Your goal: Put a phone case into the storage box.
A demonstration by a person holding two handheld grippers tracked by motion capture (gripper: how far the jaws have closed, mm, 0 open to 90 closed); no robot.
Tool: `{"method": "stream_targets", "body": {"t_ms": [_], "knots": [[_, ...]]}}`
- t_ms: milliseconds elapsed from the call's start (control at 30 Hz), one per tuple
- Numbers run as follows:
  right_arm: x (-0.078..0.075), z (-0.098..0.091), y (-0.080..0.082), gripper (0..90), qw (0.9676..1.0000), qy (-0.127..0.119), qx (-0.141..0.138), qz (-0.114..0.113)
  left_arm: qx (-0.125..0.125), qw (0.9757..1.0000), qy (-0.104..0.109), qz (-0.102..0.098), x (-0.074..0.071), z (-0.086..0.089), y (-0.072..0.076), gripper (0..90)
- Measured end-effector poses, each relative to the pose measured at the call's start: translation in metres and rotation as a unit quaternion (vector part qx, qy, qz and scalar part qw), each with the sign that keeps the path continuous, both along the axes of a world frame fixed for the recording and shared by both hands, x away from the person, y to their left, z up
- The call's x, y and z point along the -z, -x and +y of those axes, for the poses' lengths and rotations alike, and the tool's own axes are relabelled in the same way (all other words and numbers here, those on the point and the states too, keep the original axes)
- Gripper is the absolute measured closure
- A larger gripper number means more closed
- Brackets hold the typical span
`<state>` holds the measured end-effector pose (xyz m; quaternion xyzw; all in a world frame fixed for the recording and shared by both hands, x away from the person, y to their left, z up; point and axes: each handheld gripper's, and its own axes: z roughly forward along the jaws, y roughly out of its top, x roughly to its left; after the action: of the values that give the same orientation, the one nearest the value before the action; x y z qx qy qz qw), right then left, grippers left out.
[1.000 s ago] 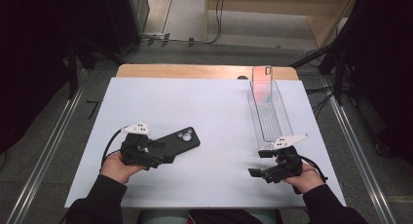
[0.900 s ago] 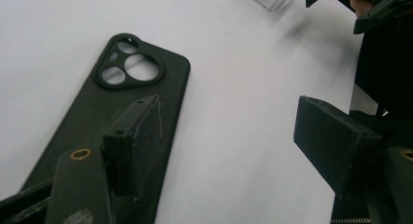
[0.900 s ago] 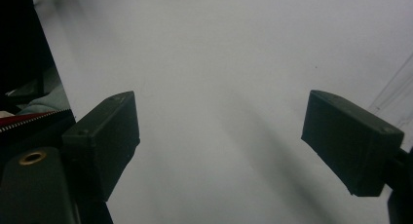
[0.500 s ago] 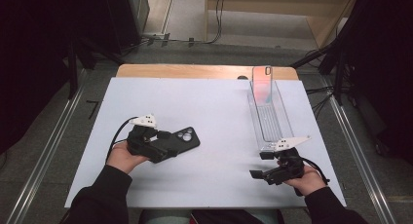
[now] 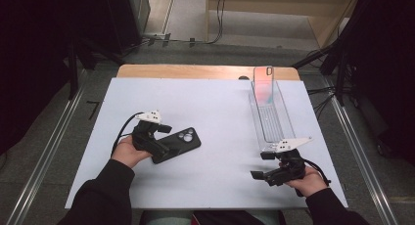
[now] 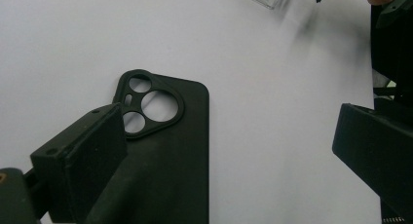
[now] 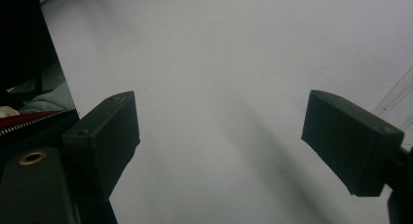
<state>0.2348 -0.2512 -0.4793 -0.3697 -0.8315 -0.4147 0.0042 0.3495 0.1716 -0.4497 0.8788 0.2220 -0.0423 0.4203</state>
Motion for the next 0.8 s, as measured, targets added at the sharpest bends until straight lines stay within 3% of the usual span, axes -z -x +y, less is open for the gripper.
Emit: {"method": "stream_targets", "body": {"t_ms": [367,500,800], "knots": [[0.001,0.0,0.0,12.0,1.0,0.002,0.0,0.006,-0.001,0.9999,-0.009,-0.013,0.005,-0.004,-0.016,0.7],[0.001,0.0,0.0,12.0,1.0,0.002,-0.001,0.006,-0.007,0.9999,0.003,-0.008,0.007,-0.003,-0.02,0.4],[0.0,0.002,0.0,12.1,0.9999,0.002,-0.004,0.009,0.0,0.9995,-0.032,-0.007,0.018,-0.008,-0.022,0.4]]}}
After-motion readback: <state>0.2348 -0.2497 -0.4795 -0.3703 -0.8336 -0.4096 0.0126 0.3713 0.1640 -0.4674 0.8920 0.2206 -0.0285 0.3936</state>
